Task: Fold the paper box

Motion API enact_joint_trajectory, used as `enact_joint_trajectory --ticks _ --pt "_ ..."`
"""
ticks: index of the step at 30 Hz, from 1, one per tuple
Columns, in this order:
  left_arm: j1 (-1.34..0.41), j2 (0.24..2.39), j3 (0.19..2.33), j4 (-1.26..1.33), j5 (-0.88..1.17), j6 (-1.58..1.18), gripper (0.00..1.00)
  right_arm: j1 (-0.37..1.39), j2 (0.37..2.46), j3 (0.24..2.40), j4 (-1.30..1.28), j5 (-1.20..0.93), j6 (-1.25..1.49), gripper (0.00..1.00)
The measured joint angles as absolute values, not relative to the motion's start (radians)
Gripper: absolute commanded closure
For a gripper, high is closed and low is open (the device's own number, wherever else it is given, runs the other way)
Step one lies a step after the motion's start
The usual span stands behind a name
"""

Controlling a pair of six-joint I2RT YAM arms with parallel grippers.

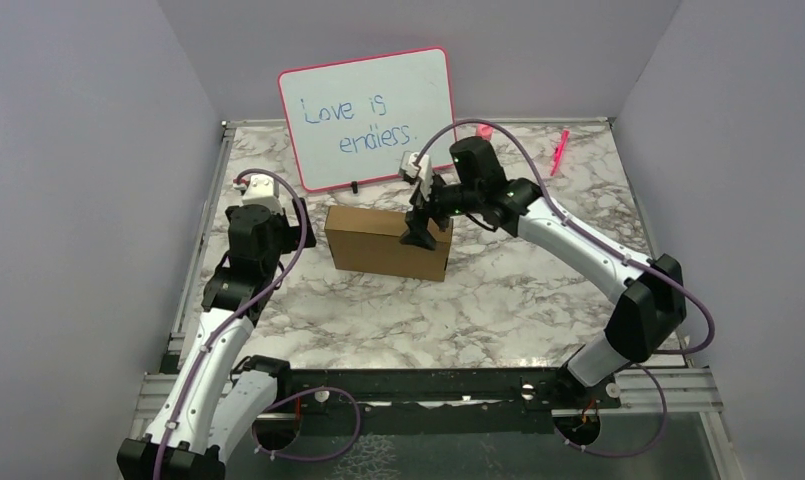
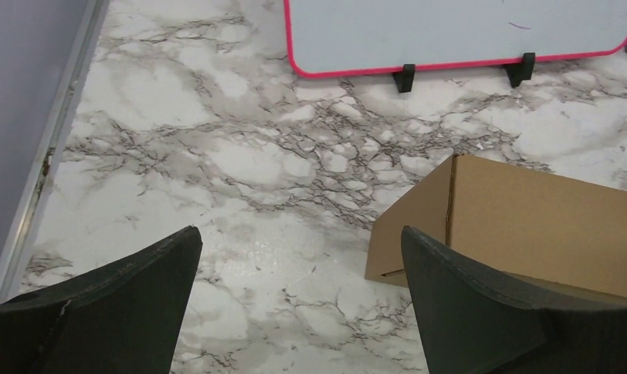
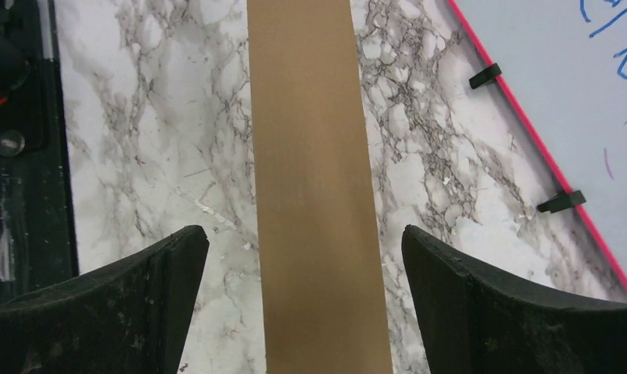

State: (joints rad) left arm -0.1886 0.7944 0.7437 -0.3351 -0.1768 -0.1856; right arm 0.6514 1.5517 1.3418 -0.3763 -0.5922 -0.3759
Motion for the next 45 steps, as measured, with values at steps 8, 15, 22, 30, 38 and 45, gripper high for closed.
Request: enact_joint_trajectory --ticks 8,15,22,30,38,45 --pt "-0.220 0.761 0.739 -0.348 -0.285 -0.171 0.01 0.722 1.711 1.549 -0.531 -0.515 -0.521 0.00" --pt "-0.232 0.750 0.738 -0.350 -0.311 -0.171 0.01 0.755 1.821 1.673 -0.633 -0.479 -0.567 0.03" --pt "-0.238 0.744 0.738 -0.350 -0.321 -0.171 0.01 0.787 1.867 1.731 -0.697 -0.437 -0.574 0.15" --pt "-0.239 0.736 0.738 -0.354 -0.328 -0.171 0.01 0.841 1.879 1.748 -0.744 -0.331 -0.600 0.31" --pt "-0.240 0.704 0.738 -0.361 -0.348 -0.172 0.01 0.907 1.855 1.721 -0.734 -0.204 -0.644 0.50" --pt "-0.240 0.684 0.738 -0.362 -0.368 -0.175 0.01 0.970 1.730 1.536 -0.624 -0.069 -0.717 0.51"
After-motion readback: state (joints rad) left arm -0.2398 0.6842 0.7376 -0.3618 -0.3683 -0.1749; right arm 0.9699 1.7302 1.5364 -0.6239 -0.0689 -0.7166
